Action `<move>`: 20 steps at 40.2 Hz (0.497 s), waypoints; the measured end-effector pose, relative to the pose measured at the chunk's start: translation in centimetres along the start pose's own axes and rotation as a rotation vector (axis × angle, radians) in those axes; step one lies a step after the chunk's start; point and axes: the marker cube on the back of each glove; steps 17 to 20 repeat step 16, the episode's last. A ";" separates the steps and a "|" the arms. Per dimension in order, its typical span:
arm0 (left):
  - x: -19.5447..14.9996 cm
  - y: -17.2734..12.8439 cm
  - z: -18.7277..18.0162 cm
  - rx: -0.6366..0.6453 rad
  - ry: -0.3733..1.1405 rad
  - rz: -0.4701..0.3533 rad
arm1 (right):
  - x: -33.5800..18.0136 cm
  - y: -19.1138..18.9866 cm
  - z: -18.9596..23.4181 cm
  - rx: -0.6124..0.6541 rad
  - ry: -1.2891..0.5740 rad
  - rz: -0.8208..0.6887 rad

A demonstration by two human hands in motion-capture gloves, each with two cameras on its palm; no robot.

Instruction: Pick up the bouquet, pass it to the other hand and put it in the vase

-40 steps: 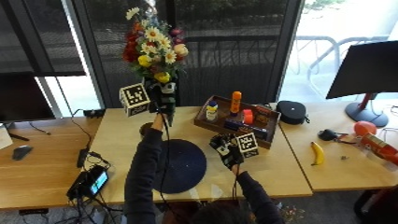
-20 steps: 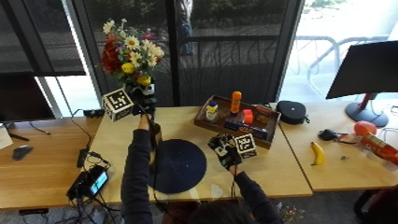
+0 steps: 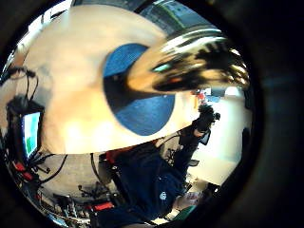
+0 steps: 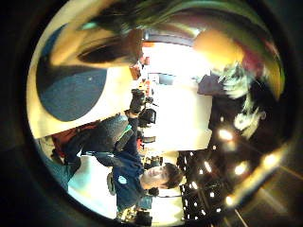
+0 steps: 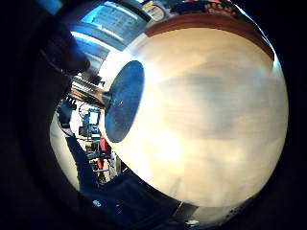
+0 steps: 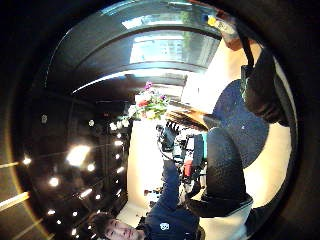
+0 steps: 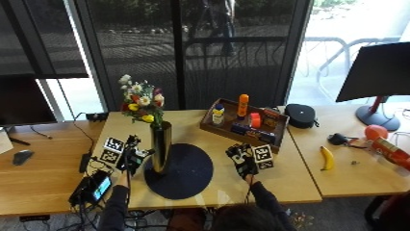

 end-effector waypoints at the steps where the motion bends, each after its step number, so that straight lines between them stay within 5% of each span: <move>1: -0.8 0.2 0.0 0.007 -0.003 -0.006 | -0.4 0.4 -0.1 -0.022 -0.035 -0.023; 11: -2.2 0.3 0.2 0.052 -0.025 -0.012 | 2.5 -1.9 -1.7 0.223 0.176 0.000; 20: -1.3 -1.4 0.8 0.125 0.022 0.013 | 3.7 -2.8 -1.0 0.201 0.155 0.022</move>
